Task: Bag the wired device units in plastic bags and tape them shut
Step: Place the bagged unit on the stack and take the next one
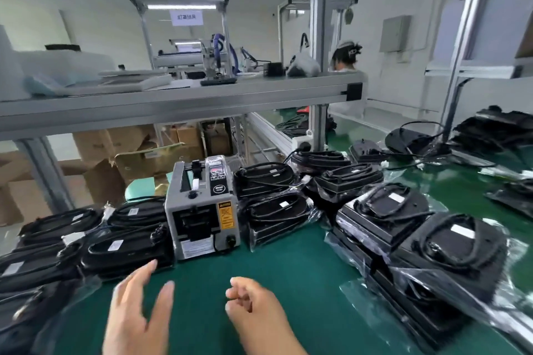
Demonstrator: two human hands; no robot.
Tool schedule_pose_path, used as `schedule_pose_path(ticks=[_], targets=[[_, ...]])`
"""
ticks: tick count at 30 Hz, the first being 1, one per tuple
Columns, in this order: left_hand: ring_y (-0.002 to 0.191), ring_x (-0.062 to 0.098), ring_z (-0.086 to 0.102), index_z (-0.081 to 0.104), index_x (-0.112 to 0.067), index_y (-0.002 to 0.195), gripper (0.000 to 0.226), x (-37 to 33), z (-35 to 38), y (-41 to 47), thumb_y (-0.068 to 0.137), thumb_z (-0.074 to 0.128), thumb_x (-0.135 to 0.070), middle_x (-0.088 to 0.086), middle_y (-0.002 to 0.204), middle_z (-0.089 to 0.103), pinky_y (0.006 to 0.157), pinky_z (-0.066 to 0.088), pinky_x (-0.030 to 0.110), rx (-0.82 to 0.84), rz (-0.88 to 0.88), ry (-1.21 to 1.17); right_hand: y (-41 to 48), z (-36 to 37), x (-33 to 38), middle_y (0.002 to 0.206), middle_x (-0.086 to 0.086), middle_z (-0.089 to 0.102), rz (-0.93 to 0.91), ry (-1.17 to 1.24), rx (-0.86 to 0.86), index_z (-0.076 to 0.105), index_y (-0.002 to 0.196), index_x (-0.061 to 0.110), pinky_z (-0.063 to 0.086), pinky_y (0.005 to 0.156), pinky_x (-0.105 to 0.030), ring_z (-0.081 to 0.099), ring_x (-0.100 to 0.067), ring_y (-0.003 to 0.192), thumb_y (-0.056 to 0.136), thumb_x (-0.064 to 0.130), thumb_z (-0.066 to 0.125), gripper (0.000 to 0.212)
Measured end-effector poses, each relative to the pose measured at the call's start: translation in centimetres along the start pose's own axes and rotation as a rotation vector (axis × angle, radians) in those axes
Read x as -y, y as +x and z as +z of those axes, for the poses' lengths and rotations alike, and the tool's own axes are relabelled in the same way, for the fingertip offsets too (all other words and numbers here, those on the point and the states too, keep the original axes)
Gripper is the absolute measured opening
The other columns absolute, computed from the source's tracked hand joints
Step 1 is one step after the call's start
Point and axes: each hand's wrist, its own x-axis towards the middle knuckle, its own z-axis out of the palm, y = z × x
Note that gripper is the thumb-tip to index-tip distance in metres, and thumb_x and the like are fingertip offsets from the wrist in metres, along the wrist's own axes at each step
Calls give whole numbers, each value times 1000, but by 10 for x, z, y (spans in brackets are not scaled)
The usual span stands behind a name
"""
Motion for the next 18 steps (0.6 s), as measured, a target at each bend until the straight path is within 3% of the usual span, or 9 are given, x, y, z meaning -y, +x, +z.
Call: schedule_pose_path(ticks=[3, 5, 8, 11, 15, 18], targets=[[124, 5, 45, 52, -32, 135, 51, -45, 59, 2, 89, 71, -26, -13, 132, 47, 100, 39, 25, 260, 85, 54, 18, -37, 2, 114, 16, 62, -16, 66, -115, 58, 131, 22, 40, 68, 2, 55, 11, 91, 95, 10, 53, 38], [129, 4, 39, 46, -28, 143, 57, -72, 94, 17, 90, 68, -35, -18, 134, 40, 105, 33, 25, 356, 185, 115, 35, -59, 7, 116, 11, 63, -39, 156, -191, 58, 130, 19, 41, 68, 2, 56, 7, 94, 95, 7, 54, 37], [138, 10, 32, 37, -22, 149, 63, -99, 144, 45, 94, 64, -35, -9, 147, 37, 111, 25, 22, 470, 326, 212, 60, -81, 18, 126, 7, 63, -35, 259, -291, 58, 131, 20, 44, 81, -6, 58, 1, 104, 95, 9, 53, 38], [145, 16, 23, 30, -19, 153, 67, -108, 189, 76, 96, 60, -36, -4, 156, 28, 117, 22, 31, 531, 355, 389, 89, -93, 30, 134, 4, 59, -35, 339, -325, 53, 137, 18, 42, 98, -22, 55, -7, 116, 95, 8, 51, 44], [149, 23, 16, 24, -20, 155, 82, -108, 236, 125, 89, 67, -41, 2, 161, 19, 118, 20, 40, 580, 322, 650, 135, -105, 44, 139, -1, 54, -18, 357, -349, 45, 145, 17, 41, 106, -30, 53, -12, 118, 92, 4, 51, 55], [149, 30, 12, 18, -22, 155, 105, -108, 260, 157, 74, 79, -48, 8, 162, 12, 118, 22, 46, 673, 272, 849, 160, -112, 48, 139, 0, 53, -10, 406, -348, 42, 147, 17, 42, 105, -31, 51, -11, 116, 92, 4, 51, 57]])
